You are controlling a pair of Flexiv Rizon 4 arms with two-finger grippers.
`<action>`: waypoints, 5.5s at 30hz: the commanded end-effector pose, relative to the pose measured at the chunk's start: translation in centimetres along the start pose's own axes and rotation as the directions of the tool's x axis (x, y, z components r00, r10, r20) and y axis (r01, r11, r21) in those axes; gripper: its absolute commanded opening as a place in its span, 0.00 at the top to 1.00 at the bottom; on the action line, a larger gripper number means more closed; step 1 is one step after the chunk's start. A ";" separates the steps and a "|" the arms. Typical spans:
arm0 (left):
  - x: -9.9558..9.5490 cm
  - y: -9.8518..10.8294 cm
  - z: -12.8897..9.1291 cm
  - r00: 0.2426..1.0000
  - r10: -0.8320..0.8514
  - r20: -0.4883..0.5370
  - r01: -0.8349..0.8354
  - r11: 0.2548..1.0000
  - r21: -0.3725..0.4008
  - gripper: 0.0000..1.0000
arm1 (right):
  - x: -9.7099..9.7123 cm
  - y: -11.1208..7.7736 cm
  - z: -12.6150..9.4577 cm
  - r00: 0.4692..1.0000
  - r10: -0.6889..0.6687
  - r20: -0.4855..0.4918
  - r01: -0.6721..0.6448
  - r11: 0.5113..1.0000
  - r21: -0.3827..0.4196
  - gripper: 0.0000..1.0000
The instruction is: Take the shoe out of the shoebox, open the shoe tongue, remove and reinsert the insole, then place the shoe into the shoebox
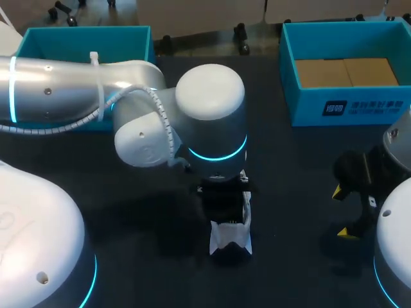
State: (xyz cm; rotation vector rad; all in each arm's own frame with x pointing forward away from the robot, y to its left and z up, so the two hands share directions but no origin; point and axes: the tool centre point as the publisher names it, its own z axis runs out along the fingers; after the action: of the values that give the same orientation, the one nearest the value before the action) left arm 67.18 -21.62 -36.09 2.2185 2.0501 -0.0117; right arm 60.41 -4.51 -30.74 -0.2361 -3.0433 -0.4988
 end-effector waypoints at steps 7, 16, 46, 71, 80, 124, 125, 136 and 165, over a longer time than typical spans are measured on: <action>-0.8 0.2 0.2 0.999 -0.012 -0.038 0.012 1.000 0.008 0.45 | 0.2 0.0 0.0 1.000 0.000 0.004 0.000 1.000 0.001 0.00; 0.5 -0.3 -0.4 0.997 -0.070 -0.037 0.071 0.997 0.020 0.32 | 0.2 0.0 0.0 1.000 0.000 0.004 0.000 1.000 0.001 0.00; 0.1 2.4 -0.2 0.991 -0.133 -0.033 0.134 0.990 0.040 0.00 | 0.2 0.0 0.0 1.000 0.000 0.004 0.000 1.000 0.001 0.00; 0.0 9.2 -4.8 0.988 -0.156 0.000 0.156 0.987 -0.023 0.00 | 0.2 0.0 0.0 1.000 0.000 0.004 0.000 1.000 0.001 0.00; 0.9 11.4 -8.4 0.986 -0.169 0.004 0.169 0.985 0.027 0.10 | 0.2 0.0 0.0 1.000 0.000 0.004 0.000 1.000 0.001 0.00; 0.0 2.7 -4.3 0.997 -0.063 0.046 0.055 0.986 0.155 0.67 | 0.2 0.0 0.0 1.000 0.000 0.004 0.000 1.000 0.001 0.00; 0.0 2.7 -4.3 0.997 -0.063 0.046 0.056 0.986 0.154 0.67 | 0.2 0.0 0.0 1.000 0.000 0.004 0.000 1.000 0.001 0.00; -0.6 1.2 -1.2 0.998 -0.059 -0.013 0.060 0.982 0.180 0.67 | 0.2 0.0 0.0 1.000 0.000 0.004 0.000 1.000 0.001 0.00; 1.5 4.3 -12.1 0.997 -0.078 -0.021 0.080 0.986 0.147 0.00 | 0.2 0.0 0.0 1.000 0.000 0.004 0.000 1.000 0.001 0.00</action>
State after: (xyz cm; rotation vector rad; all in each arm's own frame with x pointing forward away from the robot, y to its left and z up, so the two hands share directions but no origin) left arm 70.56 -19.36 -24.06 2.2229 2.2105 -0.1627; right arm 60.41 -4.52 -30.74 -0.2362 -3.0433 -0.4987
